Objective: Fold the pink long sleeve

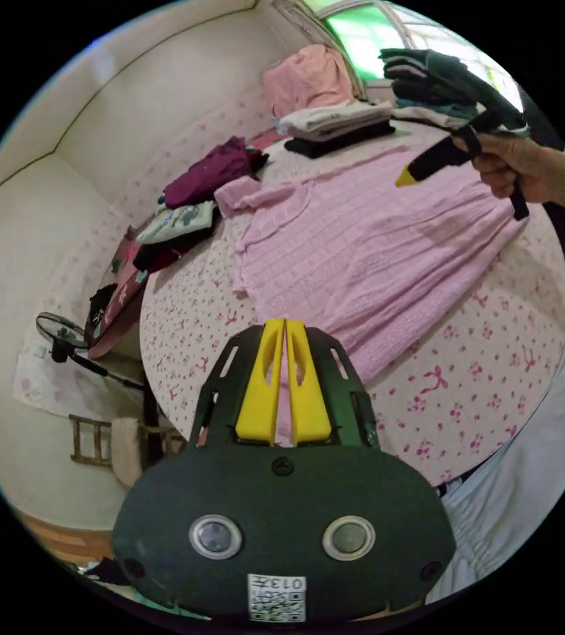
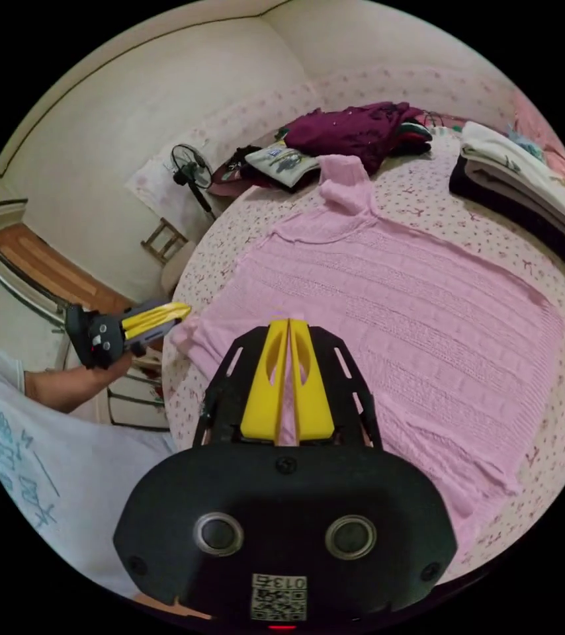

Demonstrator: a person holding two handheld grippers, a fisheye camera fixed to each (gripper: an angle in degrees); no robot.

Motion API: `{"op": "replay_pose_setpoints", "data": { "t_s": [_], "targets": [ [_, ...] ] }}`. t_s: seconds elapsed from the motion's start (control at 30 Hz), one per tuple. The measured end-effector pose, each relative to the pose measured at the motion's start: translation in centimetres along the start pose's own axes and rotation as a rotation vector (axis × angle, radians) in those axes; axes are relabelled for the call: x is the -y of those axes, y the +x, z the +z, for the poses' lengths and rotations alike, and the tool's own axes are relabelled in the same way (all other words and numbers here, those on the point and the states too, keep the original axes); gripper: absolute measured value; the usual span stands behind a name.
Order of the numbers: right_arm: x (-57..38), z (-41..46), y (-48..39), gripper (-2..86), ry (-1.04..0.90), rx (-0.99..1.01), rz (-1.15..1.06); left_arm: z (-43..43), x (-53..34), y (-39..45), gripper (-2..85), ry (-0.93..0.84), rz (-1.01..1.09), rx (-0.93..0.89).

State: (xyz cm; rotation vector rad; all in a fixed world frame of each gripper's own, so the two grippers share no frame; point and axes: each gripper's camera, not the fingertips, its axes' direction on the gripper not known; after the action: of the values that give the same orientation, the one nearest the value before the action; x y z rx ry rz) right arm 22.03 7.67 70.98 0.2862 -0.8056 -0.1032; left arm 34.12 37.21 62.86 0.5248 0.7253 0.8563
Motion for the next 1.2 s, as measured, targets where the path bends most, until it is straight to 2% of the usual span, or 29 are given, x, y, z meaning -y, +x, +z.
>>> {"op": "replay_pose_setpoints", "data": {
  "t_s": [0.1, 0.23, 0.3, 0.37, 0.47, 0.63, 0.7, 0.83, 0.93, 1.03, 1.2],
  "targets": [
    [-1.8, 0.6, -1.9, 0.2, -0.061, -0.032, -0.072, 0.4, 1.3, 2.0, -0.2, 0.026, 0.105, -0.052],
    [-4.2, 4.6, -5.1, 0.1, -0.212, -0.193, -0.216, 4.1, 1.9, 3.9, -0.2, -0.103, 0.174, -0.072],
    [-5.1, 6.6, -5.1, 0.0, -0.299, -0.286, -0.220, 4.1, 1.7, 3.7, -0.2, -0.096, 0.179, -0.080],
    [-5.5, 5.4, -5.5, 0.0, -0.187, -0.324, -0.190, 3.5, 1.9, 3.2, -0.2, -0.113, 0.167, -0.092],
    [-6.8, 4.0, -7.2, 0.0, -0.080, -0.407, -0.281, 1.1, 1.6, 3.5, -0.2, 0.010, 0.172, -0.107],
    [-8.3, 6.7, -7.6, 0.0, -0.155, -0.371, -0.292, 1.7, 1.8, 8.1, -0.2, -0.030, 0.308, -0.087],
    [-8.8, 8.1, -7.3, -0.1, -0.221, -0.353, -0.286, 2.2, 1.6, 8.3, -0.2, -0.054, 0.305, -0.106],
    [-9.9, 8.2, -7.1, -0.1, -0.218, -0.353, -0.296, 1.3, 0.1, 8.3, -0.2, -0.028, 0.413, -0.088],
    [-9.9, 7.7, -7.5, -0.1, -0.161, -0.385, -0.304, 0.6, -0.1, 8.0, -0.2, -0.005, 0.382, -0.046],
    [-8.6, 8.1, -8.8, -0.1, -0.114, -0.310, -0.340, 0.5, 0.8, 8.3, -0.2, -0.004, 0.347, -0.077],
    [-7.4, 11.4, -10.3, -0.1, -0.160, -0.275, -0.405, 1.7, 0.9, 9.3, -0.3, -0.053, 0.375, -0.115]
  ]
}}
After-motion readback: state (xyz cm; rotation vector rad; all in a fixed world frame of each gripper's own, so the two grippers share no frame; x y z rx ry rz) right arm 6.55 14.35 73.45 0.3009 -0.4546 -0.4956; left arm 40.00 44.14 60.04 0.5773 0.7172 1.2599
